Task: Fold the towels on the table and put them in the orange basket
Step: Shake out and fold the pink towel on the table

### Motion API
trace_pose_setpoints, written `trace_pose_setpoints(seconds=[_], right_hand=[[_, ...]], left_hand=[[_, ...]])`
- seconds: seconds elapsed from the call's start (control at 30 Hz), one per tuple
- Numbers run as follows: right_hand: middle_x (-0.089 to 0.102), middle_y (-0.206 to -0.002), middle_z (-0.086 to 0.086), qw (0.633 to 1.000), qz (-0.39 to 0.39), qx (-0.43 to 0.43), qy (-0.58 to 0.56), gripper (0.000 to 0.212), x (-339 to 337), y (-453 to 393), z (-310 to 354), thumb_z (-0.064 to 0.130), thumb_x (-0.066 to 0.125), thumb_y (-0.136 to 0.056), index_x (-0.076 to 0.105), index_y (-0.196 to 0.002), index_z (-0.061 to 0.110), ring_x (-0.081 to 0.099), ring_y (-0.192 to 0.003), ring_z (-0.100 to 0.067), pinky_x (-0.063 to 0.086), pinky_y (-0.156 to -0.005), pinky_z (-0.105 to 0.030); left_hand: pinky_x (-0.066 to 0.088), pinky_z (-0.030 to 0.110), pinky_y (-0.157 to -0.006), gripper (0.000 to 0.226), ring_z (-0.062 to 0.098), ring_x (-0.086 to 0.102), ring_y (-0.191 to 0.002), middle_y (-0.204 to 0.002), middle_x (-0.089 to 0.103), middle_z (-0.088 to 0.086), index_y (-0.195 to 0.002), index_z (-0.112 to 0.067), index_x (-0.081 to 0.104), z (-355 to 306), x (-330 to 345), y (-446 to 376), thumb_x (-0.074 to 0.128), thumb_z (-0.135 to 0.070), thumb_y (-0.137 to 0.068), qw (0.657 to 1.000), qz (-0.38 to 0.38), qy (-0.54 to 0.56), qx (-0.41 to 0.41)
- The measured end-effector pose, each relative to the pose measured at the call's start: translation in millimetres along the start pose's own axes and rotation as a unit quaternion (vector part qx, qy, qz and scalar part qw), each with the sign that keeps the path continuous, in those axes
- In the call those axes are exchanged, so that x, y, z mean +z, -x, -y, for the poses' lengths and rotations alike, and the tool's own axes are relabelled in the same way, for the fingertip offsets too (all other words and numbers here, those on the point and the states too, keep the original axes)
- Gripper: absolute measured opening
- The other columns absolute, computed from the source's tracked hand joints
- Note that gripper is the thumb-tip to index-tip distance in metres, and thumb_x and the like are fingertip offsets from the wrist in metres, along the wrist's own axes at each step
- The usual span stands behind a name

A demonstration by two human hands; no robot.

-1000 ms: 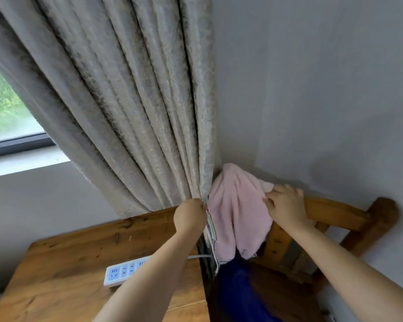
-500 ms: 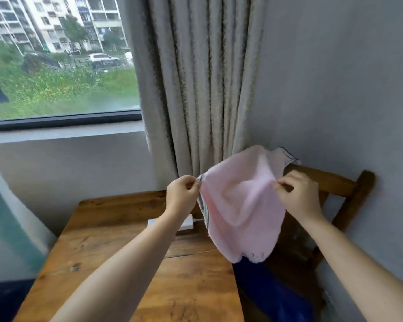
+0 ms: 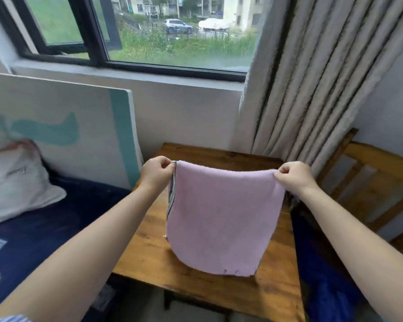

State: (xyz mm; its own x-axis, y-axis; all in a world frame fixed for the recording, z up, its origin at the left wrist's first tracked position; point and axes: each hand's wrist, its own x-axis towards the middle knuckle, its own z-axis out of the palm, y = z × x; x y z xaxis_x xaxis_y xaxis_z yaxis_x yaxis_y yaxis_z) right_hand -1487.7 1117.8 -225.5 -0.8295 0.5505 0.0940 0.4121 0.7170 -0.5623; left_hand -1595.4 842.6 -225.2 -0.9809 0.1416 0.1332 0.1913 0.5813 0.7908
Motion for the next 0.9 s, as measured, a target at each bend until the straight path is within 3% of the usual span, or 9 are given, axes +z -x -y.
trace_pose_setpoints(seconds=[0.1, 0.23, 0.4, 0.47, 0.57, 0.67, 0.73, 0.83, 0.9], right_hand=[[0.058, -0.071, -0.019, 0.999, 0.034, -0.022, 0.033, 0.019, 20, -12, 34, 0.005, 0.054, -0.080, 0.060, -0.063, 0.005, 0.054, -0.078, -0.030, 0.030, -0.055, -0.025], [0.058, -0.088, -0.028, 0.991, -0.055, -0.116, 0.030, 0.020, 33, -36, 84, 0.004, 0.053, -0.084, 0.066, -0.076, -0.009, 0.055, -0.088, -0.039, 0.034, -0.069, -0.033], [0.056, -0.072, -0.026, 0.945, -0.110, -0.309, -0.018, 0.016, 87, -34, 126, -0.006, 0.058, -0.077, 0.059, -0.062, -0.010, 0.057, -0.059, -0.035, 0.046, -0.056, -0.032], [0.057, -0.073, -0.024, 0.935, -0.029, -0.352, 0.002, 0.010, 133, -29, 122, -0.009, 0.060, -0.072, 0.058, -0.062, -0.008, 0.059, -0.057, -0.032, 0.049, -0.053, -0.031], [0.053, -0.109, -0.014, 0.933, 0.211, -0.278, 0.089, 0.015, 211, -21, 100, 0.006, 0.052, -0.086, 0.058, -0.100, 0.002, 0.056, -0.094, -0.027, 0.045, -0.076, -0.030], [0.053, -0.117, -0.012, 0.872, 0.369, -0.284, 0.151, 0.027, 261, -10, 74, 0.010, 0.043, -0.090, 0.060, -0.111, 0.004, 0.053, -0.105, -0.027, 0.041, -0.084, -0.038], [0.058, -0.112, -0.014, 0.849, 0.415, -0.282, 0.164, 0.027, 279, -9, 63, 0.009, 0.041, -0.089, 0.064, -0.101, 0.002, 0.054, -0.102, -0.028, 0.041, -0.080, -0.038], [0.061, -0.103, -0.015, 0.879, 0.381, -0.238, 0.161, 0.020, 289, -16, 50, 0.008, 0.039, -0.086, 0.056, -0.077, 0.007, 0.056, -0.094, -0.027, 0.036, -0.067, -0.034], [0.062, -0.101, -0.015, 0.901, 0.333, -0.210, 0.182, 0.021, 295, -26, 43, 0.011, 0.040, -0.087, 0.059, -0.080, 0.008, 0.056, -0.097, -0.028, 0.038, -0.069, -0.035]], left_hand=[[0.038, 0.024, -0.072, 0.021, 0.028, 0.059, -0.092, -0.095, 0.068, 0.015, -0.090, -0.001, 0.067, 22, -21, -4, 0.054, -0.017, -0.090, 0.999, 0.002, -0.043, -0.029], [0.034, 0.022, -0.070, 0.022, 0.017, 0.052, -0.081, -0.096, 0.067, 0.013, -0.093, -0.002, 0.066, 28, -38, -23, 0.052, -0.019, -0.092, 0.997, -0.027, -0.067, -0.015], [0.034, 0.022, -0.070, 0.022, 0.024, 0.057, -0.087, -0.096, 0.068, 0.013, -0.093, -0.004, 0.067, 49, -40, -64, 0.052, -0.020, -0.091, 0.993, -0.032, -0.112, -0.019], [0.035, 0.023, -0.070, 0.021, 0.026, 0.057, -0.090, -0.098, 0.068, 0.012, -0.091, -0.006, 0.067, 72, -31, -78, 0.053, -0.021, -0.090, 0.985, 0.019, -0.165, -0.052], [0.039, 0.025, -0.068, 0.021, 0.022, 0.053, -0.082, -0.098, 0.068, 0.009, -0.088, -0.008, 0.068, 114, -14, -94, 0.053, -0.022, -0.089, 0.962, 0.111, -0.218, -0.121], [0.045, 0.028, -0.070, 0.020, 0.025, 0.059, -0.090, -0.099, 0.066, 0.009, -0.088, -0.008, 0.067, 148, -3, -108, 0.054, -0.024, -0.088, 0.935, 0.171, -0.266, -0.164], [0.046, 0.028, -0.069, 0.021, 0.026, 0.060, -0.092, -0.100, 0.065, 0.008, -0.091, -0.009, 0.066, 165, 1, -117, 0.054, -0.026, -0.089, 0.911, 0.202, -0.310, -0.182], [0.047, 0.030, -0.068, 0.018, 0.026, 0.060, -0.092, -0.102, 0.063, 0.008, -0.097, -0.010, 0.063, 184, 4, -121, 0.051, -0.023, -0.090, 0.882, 0.235, -0.354, -0.203], [0.047, 0.030, -0.069, 0.015, 0.026, 0.059, -0.093, -0.103, 0.062, 0.008, -0.098, -0.010, 0.061, 197, 7, -120, 0.050, -0.017, -0.090, 0.869, 0.246, -0.371, -0.216]])
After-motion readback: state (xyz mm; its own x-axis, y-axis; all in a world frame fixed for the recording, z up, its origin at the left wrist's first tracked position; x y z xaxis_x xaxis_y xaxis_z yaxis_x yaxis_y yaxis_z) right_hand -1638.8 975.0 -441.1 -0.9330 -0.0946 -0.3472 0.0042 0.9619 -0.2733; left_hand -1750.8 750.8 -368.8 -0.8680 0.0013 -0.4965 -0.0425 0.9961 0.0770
